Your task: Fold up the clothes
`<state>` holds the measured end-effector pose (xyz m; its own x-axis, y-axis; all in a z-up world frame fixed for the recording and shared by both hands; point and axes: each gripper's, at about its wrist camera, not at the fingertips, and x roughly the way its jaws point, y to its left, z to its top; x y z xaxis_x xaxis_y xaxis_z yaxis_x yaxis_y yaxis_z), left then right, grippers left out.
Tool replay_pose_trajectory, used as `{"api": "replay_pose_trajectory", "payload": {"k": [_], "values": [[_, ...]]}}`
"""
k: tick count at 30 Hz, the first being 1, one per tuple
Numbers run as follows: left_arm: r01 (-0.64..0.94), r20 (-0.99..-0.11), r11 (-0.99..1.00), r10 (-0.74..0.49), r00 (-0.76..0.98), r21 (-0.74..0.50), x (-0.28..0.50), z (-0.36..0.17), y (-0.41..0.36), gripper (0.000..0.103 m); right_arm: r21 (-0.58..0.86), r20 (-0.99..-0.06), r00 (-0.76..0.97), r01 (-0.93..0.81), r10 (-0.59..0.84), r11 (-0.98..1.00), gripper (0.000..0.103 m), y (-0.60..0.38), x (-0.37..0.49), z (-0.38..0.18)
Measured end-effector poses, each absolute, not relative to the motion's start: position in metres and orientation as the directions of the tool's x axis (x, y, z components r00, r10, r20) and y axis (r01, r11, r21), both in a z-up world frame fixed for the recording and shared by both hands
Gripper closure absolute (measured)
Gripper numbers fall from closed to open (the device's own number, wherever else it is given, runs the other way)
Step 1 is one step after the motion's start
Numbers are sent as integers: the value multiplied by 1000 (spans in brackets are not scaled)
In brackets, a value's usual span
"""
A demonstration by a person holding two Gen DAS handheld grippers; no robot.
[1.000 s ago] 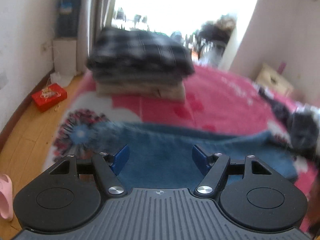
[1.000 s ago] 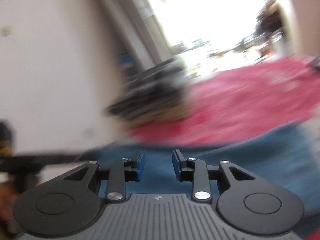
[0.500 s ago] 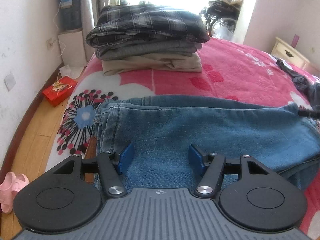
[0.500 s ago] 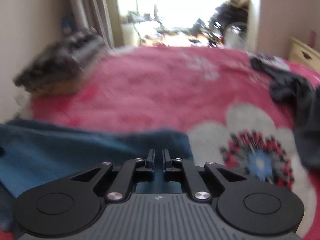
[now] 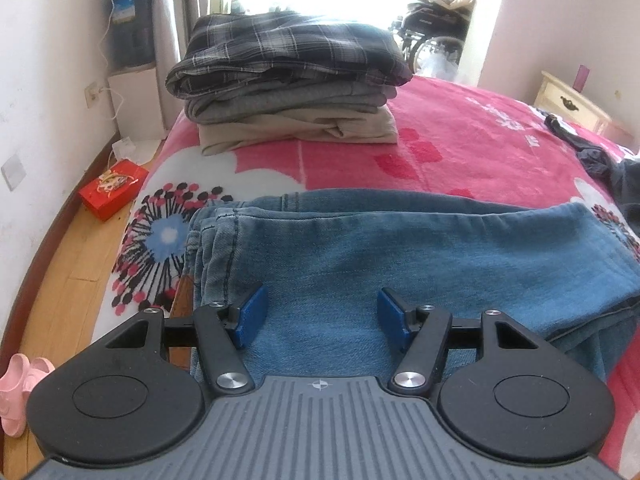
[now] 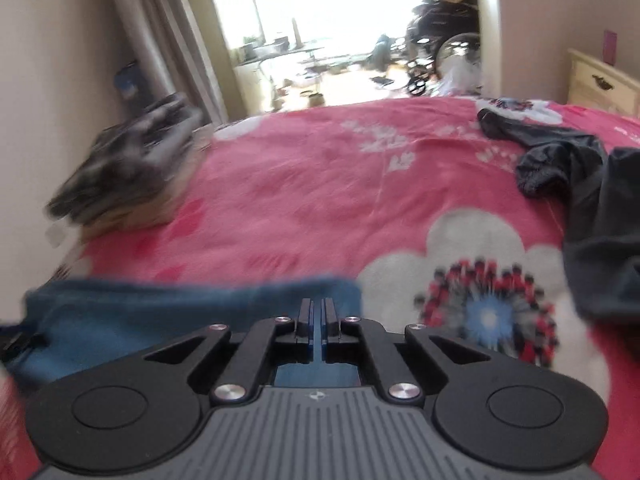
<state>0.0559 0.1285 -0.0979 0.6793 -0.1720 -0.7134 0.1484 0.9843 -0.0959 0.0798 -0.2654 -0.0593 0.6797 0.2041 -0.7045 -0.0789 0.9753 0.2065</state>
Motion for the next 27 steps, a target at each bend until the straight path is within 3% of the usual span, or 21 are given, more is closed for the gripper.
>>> {"api": "replay_pose_trajectory", "payload": {"k": [3,6,11,16,18,19,22,24,27], "values": [[161,-707,981,-187,682,-105,56,-99,131,40,109,-790,602,-40,111,993,103,-263,72,-97],[177,-707,979,-196,680,-101,56,-99,133,40,147,-778,620,20,104,989,103,-273,69,-105],[191,-709,978,-196,678,-88,55,-97,132,40,180,-702,699,-17,141,984,101,-268,41,-59],[205,-710,976,-197,676,-75,54,-95,131,39,181,-786,605,31,126,983,103,-263,45,-102],[207,-717,976,-189,671,-64,53,-91,130,38,251,-777,614,98,140,963,103,-272,43,-101],[210,-708,975,-195,679,-67,47,-82,131,38,283,-758,635,113,149,953,97,-275,39,-93],[224,-661,971,-225,716,-87,25,-56,136,29,351,-702,686,98,192,931,96,-274,20,-69],[257,-636,963,-251,729,-85,7,-42,132,26,411,-690,677,77,255,909,95,-268,9,-63],[343,-628,937,-306,715,-66,-17,-38,112,26,579,-665,621,78,415,811,84,-256,-1,-79]]}}
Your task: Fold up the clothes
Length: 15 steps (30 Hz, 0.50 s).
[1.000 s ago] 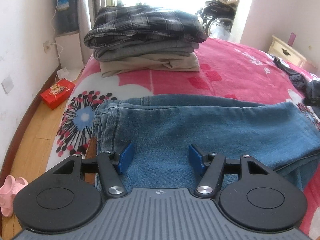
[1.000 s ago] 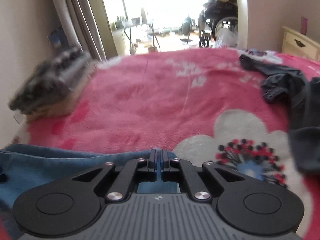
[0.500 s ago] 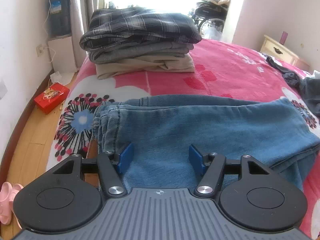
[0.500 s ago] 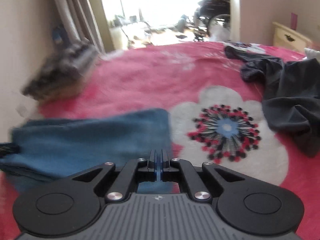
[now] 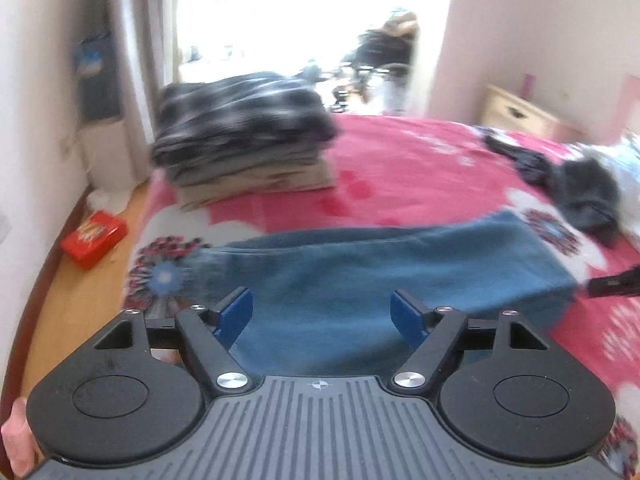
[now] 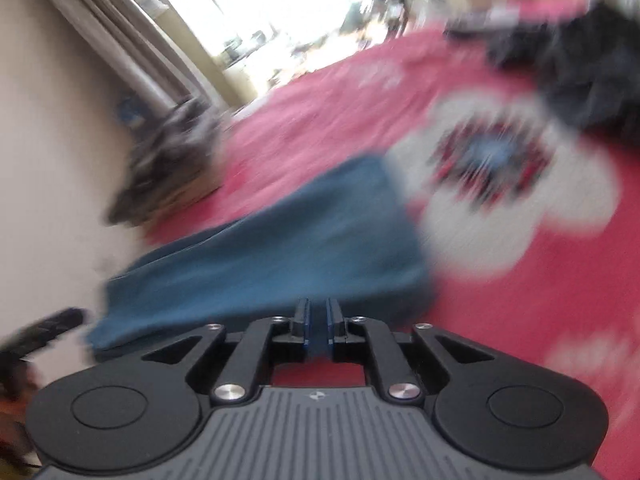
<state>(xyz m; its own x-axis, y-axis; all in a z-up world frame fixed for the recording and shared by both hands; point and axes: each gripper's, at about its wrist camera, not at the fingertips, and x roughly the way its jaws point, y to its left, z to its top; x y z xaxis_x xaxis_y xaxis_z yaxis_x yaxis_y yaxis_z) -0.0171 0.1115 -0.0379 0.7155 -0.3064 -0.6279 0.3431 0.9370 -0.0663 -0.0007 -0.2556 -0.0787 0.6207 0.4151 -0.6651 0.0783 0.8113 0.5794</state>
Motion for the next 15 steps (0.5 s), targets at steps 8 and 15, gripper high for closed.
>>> {"api": "replay_pose_trajectory", "payload": {"k": [8,15], "values": [[567,-645,823,-409,645,45,-57,-70,33,26,835,-550,520,342,654,430,80,-232,14,-148],[648,-688,750,-400,605,133,-55,-99,-10,34,866,-496,569,374,656,331,82,-232,22,-158]]}}
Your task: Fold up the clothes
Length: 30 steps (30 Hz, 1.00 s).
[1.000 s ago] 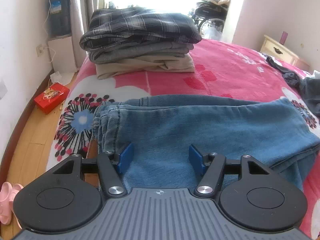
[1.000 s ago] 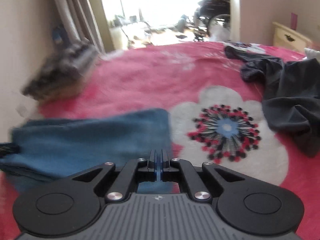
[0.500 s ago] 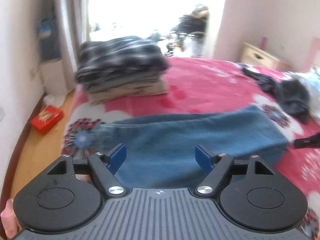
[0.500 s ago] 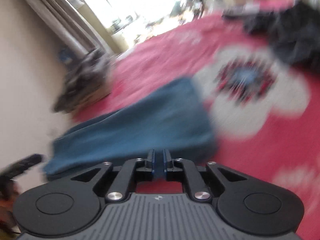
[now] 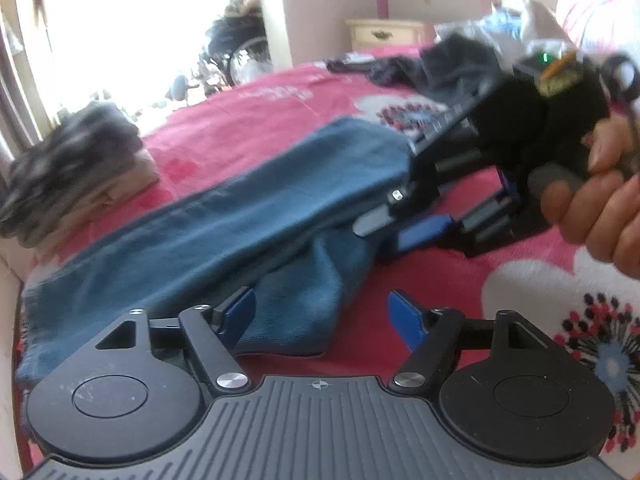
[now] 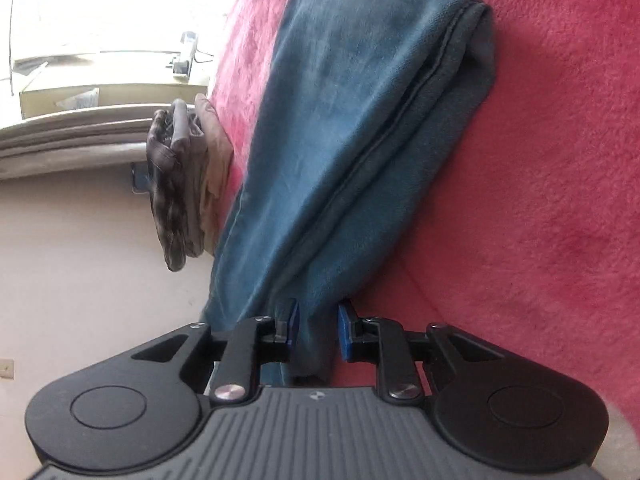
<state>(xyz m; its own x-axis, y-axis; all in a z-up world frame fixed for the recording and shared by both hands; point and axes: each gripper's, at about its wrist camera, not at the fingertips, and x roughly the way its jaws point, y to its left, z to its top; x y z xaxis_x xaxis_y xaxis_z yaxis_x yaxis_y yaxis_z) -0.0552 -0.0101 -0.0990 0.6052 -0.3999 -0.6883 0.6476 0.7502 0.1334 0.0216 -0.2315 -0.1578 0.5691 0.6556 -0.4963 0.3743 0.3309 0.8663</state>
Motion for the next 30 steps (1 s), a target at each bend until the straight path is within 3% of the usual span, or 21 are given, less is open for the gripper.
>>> {"api": "replay_pose_trajectory", "payload": {"k": [12,15,19,23,30], "values": [[584,-712,812,-416,566,-11,-28,-93,-4,65,924,-375,639,313,672,218,93,-235,31,-159],[557,-716,829,-424,555,-59,-20,-92,-2,69,933,-351,649,305,675,192,93,-235,32,-163],[550,-716,825,-461,524,-128,-15,-88,2,66,936,-344,654,298,674,188,96,-236,32,-165],[553,-706,814,-497,504,-178,-13,-84,6,57,940,-333,659,293,674,177,97,-236,33,-169],[553,-734,831,-418,535,-70,-7,-95,-5,61,947,-306,663,286,683,148,97,-238,30,-173]]}}
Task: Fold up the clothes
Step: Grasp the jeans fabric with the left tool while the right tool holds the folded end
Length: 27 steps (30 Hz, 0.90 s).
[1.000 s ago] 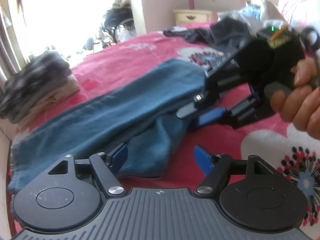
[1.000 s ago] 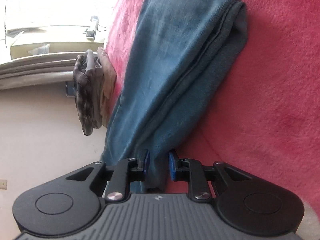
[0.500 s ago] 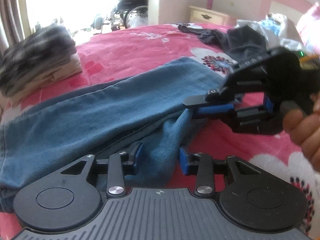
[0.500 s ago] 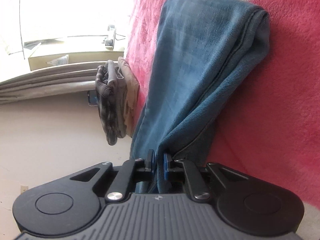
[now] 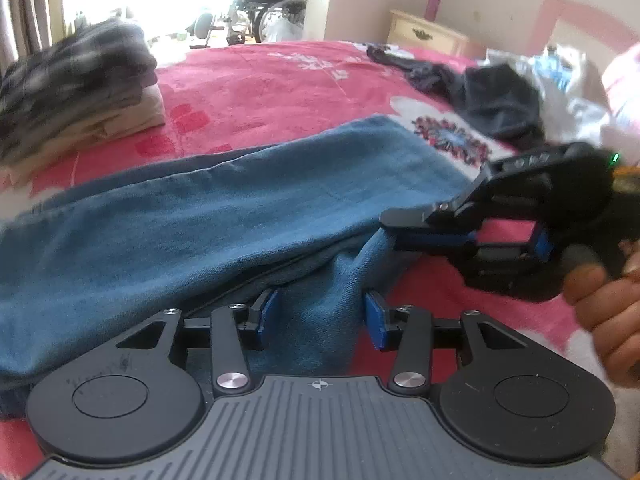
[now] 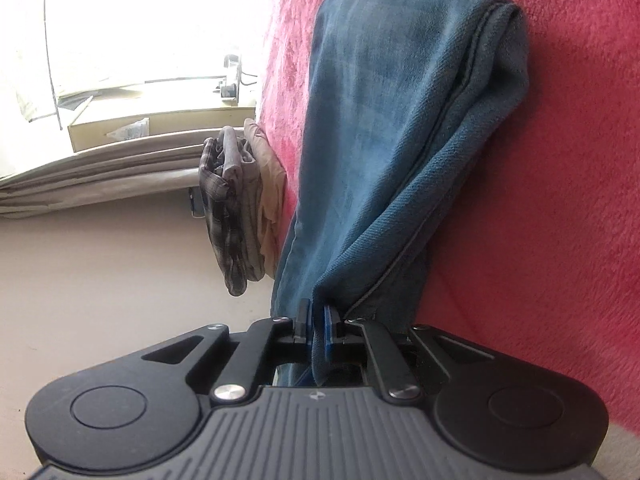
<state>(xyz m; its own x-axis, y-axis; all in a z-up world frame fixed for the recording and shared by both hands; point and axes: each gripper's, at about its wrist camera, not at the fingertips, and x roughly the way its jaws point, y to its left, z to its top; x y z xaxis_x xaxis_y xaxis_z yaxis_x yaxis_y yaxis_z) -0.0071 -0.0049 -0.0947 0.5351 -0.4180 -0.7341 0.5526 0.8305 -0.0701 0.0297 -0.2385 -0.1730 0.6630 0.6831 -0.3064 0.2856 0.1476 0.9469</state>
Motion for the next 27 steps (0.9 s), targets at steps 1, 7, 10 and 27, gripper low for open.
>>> {"api": "replay_pose_trajectory", "payload": {"k": [1,7,10,27], "values": [[559,-733,829,-402,549,-36,-9,-95,-8,62,947,-304,663,285,684,146,97,-239,29,-173],[555,-719,823,-316,620,117,-23,-98,-23,77,950,-298,661,277,689,145,97,-240,27,-173],[558,-704,809,-288,649,184,-28,-100,-29,80,950,-294,659,279,692,137,97,-240,27,-174],[562,-660,763,-246,710,320,-41,-116,-34,78,931,-333,599,331,728,153,89,-255,15,-163]]}}
